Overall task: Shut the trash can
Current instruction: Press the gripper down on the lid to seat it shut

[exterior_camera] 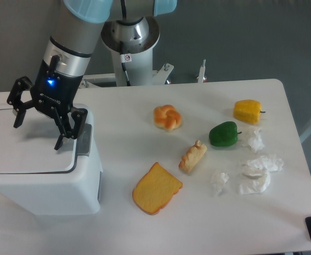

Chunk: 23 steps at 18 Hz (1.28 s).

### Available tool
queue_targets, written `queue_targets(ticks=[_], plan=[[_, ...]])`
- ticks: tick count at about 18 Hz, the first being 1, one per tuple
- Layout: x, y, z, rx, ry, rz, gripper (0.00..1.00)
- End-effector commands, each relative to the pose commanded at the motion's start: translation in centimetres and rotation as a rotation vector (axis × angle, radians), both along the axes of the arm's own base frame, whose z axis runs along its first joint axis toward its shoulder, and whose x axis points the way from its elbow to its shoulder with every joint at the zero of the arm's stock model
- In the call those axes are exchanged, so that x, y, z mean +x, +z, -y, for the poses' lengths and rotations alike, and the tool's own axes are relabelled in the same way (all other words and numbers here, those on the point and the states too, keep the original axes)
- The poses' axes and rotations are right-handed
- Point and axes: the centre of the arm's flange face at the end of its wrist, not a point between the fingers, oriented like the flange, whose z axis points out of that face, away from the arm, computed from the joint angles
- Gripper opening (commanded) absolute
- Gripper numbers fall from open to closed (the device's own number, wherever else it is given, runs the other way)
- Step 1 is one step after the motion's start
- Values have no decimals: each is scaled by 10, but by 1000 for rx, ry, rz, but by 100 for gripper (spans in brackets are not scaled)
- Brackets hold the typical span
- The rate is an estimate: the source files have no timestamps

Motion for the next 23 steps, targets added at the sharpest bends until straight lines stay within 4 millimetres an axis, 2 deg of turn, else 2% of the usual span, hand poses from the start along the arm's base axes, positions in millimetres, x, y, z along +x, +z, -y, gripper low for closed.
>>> queue_targets(ticks=[15, 23], plan=[[5, -4, 20, -12, 14, 5, 100], [1, -4, 21, -10, 21, 5, 100]])
